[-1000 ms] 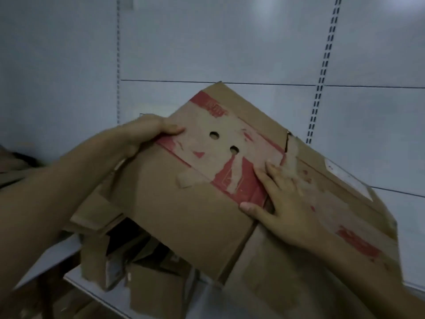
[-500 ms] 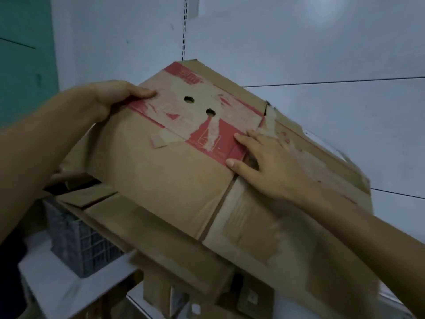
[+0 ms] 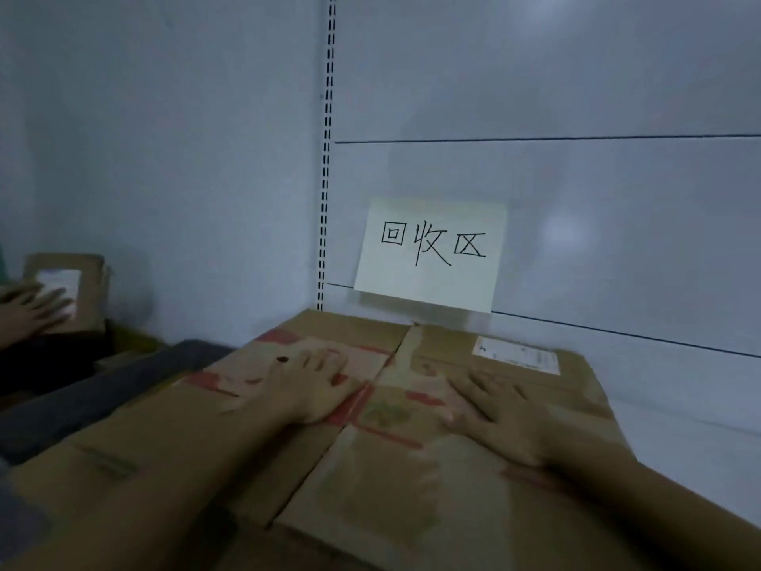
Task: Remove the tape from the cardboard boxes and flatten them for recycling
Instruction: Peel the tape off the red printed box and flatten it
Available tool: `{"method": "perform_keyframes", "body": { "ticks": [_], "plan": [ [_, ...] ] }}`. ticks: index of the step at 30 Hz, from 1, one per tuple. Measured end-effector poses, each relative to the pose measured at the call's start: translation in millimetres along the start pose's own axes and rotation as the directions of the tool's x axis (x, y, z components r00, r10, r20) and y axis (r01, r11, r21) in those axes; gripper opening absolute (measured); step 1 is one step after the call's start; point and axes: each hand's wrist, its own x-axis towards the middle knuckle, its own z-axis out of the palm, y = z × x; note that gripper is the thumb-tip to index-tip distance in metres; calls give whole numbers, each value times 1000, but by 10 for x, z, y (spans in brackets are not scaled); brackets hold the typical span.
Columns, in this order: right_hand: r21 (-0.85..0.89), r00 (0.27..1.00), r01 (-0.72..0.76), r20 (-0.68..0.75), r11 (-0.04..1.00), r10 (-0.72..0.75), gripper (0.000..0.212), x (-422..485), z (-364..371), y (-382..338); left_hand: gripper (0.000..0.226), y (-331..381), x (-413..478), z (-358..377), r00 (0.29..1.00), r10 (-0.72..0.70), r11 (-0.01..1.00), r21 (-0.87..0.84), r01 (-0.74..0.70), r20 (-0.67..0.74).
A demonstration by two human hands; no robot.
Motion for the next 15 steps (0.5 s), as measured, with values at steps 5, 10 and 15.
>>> {"method": "perform_keyframes", "body": {
  "ticks": [5, 10, 15],
  "plan": [
    [44, 999, -38, 15, 998, 37, 80, 75, -60, 58, 72, 138, -23, 450, 993, 56, 997, 41, -60, 101],
    [49, 998, -56, -13, 997, 57, 95, 82, -36, 39, 74, 110, 71, 464, 997, 65, 997, 42, -67, 51],
    [41, 998, -54, -8, 998, 54, 93, 114, -1, 28, 69, 132, 80, 411, 997, 58, 996, 69, -62, 58]
  ]
}}
